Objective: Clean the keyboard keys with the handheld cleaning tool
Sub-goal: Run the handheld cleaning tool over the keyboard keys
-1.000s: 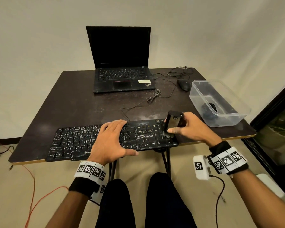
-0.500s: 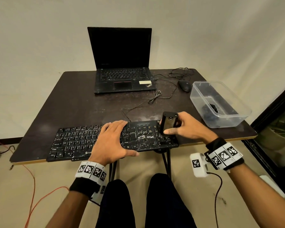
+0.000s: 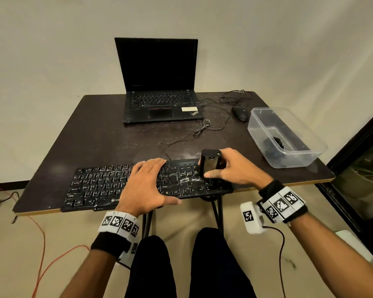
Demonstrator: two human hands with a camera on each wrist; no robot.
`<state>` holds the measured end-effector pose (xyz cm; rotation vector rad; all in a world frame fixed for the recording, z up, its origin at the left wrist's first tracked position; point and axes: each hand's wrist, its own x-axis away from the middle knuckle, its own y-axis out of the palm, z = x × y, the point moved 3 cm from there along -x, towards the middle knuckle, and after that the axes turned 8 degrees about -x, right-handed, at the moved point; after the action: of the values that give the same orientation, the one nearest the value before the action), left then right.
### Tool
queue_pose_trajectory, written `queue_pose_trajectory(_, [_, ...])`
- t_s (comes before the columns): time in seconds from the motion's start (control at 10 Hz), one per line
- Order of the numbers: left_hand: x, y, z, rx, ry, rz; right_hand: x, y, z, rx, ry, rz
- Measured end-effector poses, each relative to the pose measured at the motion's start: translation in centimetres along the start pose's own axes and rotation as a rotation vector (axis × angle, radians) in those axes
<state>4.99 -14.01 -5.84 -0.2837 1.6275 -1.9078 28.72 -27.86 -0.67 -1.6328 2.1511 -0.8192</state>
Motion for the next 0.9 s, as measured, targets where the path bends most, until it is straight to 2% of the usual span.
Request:
queue_pose_trajectory(0.1, [0.0,-0.1,0.0,-0.009,0.000,-0.001,0.0,-0.3,0.0,0.020,-0.001,0.043])
queue_pose_trajectory(0.2, [0.0,-0.2,0.3,-0.006,0.002,-0.002,0.6,0.0,-0.1,-0.027,-0.009,-0.070])
queue_pose_trajectory(0.6, [0.0,-0.2,0.3,-0.004,0.001,-0.009,3.2,0.0,-0.5,0.061,-0.024,0.030])
queue_pose_trajectory(0.7, [0.1,-0.2,0.2,-0.002,0.000,-0.006,3.7,0.8,-0.7,0.066,-0.047,-0.011])
queue_pose_trajectory(0.8, [0.0,-0.1,0.2,-0.001,0.003,-0.004,4.2,0.7,-0.7,0.126,-0.022,0.089])
queue_pose_trajectory(0.9, [0.0,-0.1,0.1,0.002,0.003,0.005,5.0,1.2,-0.7,0.141,-0.020,0.052])
